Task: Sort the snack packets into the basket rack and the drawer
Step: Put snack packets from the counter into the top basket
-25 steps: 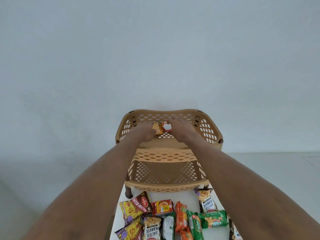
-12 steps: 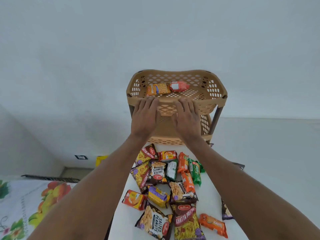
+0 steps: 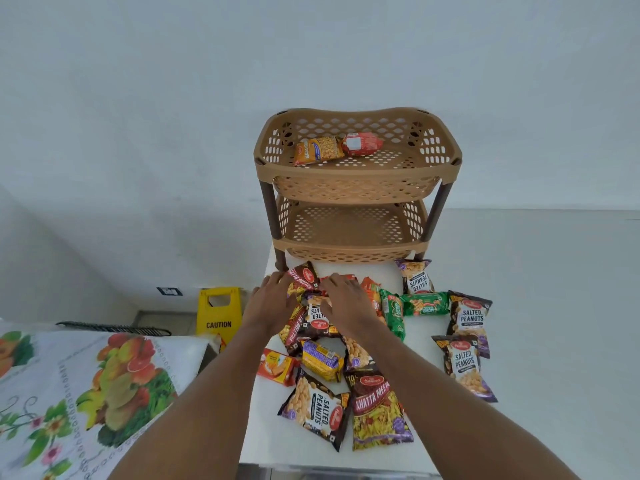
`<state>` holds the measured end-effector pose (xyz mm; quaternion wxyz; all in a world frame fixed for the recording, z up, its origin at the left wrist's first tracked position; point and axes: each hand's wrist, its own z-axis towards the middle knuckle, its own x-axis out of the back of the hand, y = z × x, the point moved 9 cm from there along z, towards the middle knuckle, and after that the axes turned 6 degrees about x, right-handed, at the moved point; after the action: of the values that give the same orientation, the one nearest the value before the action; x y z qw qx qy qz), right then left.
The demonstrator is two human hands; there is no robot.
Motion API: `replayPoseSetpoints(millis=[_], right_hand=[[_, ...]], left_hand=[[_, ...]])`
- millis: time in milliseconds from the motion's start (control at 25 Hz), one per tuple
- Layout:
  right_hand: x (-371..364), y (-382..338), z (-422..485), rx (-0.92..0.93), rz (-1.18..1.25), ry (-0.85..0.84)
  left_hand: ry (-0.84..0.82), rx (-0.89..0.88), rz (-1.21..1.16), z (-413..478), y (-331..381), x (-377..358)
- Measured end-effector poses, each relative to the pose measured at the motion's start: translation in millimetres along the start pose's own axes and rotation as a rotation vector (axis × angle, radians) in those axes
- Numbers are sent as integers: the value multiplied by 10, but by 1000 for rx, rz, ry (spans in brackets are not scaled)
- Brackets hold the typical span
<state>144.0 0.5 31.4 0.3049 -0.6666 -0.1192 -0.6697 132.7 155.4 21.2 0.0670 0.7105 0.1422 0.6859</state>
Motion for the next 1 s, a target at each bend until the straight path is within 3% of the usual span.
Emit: replayPoseSetpoints(millis=[240, 360, 480, 680, 1000], right_hand=[[-396, 12, 30, -125, -47, -182], [-491, 29, 68, -100, -73, -313], [-535, -75, 79, 58, -107, -408], [-478, -246, 129, 351, -392, -431], [-178, -251, 221, 458, -414, -398]], left_hand=[[-101, 442, -275, -149, -514, -283], [-90, 571, -381, -203, -645, -397], [-111, 633, -553, -203, -698, -536], [-216, 708, -807, -182, -759, -662], [-310, 677, -1012, -127, -715, -588]])
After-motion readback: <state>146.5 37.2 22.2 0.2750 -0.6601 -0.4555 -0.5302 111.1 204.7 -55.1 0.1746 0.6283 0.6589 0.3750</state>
